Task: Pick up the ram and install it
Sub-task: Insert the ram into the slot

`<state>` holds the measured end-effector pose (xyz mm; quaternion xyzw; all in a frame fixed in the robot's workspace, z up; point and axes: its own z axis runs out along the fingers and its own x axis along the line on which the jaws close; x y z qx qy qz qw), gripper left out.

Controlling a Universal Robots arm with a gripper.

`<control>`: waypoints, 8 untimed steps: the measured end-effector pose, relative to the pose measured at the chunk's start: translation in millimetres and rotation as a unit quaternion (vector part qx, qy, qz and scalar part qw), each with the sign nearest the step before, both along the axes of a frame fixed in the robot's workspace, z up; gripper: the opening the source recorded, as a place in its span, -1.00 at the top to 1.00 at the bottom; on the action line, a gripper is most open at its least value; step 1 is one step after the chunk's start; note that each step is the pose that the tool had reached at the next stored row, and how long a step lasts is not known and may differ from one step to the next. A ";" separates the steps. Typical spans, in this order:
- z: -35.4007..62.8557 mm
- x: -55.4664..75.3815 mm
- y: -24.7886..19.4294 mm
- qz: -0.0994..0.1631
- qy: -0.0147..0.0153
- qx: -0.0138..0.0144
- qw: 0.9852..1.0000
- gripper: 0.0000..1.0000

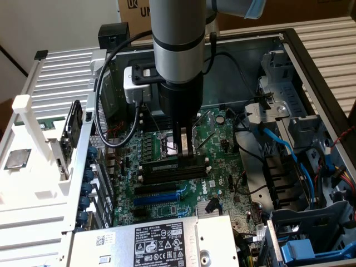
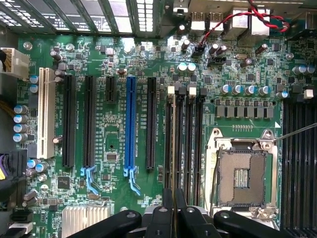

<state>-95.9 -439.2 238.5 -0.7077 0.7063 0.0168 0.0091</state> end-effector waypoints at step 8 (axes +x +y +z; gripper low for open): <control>-1.2 -0.1 -0.1 0.000 0.000 0.000 1.000 0.75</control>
